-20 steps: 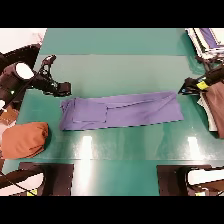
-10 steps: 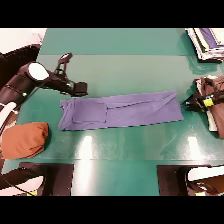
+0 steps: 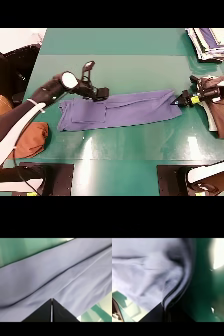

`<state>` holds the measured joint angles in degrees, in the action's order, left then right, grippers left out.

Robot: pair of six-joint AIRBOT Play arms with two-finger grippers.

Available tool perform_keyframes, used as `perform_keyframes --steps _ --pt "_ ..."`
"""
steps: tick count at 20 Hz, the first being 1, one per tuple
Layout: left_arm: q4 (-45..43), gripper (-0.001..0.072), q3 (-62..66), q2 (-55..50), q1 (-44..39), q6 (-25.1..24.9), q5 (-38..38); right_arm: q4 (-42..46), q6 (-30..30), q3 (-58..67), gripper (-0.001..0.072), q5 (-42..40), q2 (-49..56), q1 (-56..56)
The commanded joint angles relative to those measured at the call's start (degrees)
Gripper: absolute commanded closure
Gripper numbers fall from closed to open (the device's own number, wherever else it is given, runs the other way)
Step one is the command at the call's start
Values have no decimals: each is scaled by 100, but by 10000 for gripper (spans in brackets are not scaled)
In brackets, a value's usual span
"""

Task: Fold the shirts.

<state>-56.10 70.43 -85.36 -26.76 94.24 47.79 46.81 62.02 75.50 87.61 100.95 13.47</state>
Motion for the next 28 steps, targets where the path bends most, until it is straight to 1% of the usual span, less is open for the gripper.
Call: perform_keyframes --steps 1,4,6,7,11,14,18,19,21,23,25,28 --pt "247 685 378 -621 -358 28 -227 -103 -44 365 696 243 -431 -334" --pt "249 685 793 -1137 -595 28 -166 -713 210 619 696 238 -1156 -662" --pt "249 685 892 -1346 -717 31 -192 -1274 229 721 696 136 -1611 -951" --pt "251 685 892 -1399 -743 31 -184 -1403 243 789 696 52 -1803 -1108" --pt "186 685 892 -1425 -743 26 -149 -1421 400 1248 696 -66 -2256 -1738" --pt "136 685 892 -1425 -743 26 -101 -1421 485 1567 696 -122 -2299 -2173" --pt "-267 686 892 -1421 -726 28 155 -1425 505 1812 696 -455 -2297 -2712" --pt "-256 686 894 -1388 -678 35 216 -1427 505 1823 696 -522 -2295 -2835" --pt "-271 686 896 -1147 -450 28 254 -1423 503 1821 696 -581 -2295 -3060" --pt "-483 686 898 -678 -61 26 367 -1427 505 1821 696 -741 -2295 -3316" --pt "-881 685 898 -22 444 4 555 -1438 503 1821 696 -1078 -2267 -3681" --pt "-1617 685 896 1064 1274 -24 881 -1451 503 1821 696 -1609 -1969 -4538"
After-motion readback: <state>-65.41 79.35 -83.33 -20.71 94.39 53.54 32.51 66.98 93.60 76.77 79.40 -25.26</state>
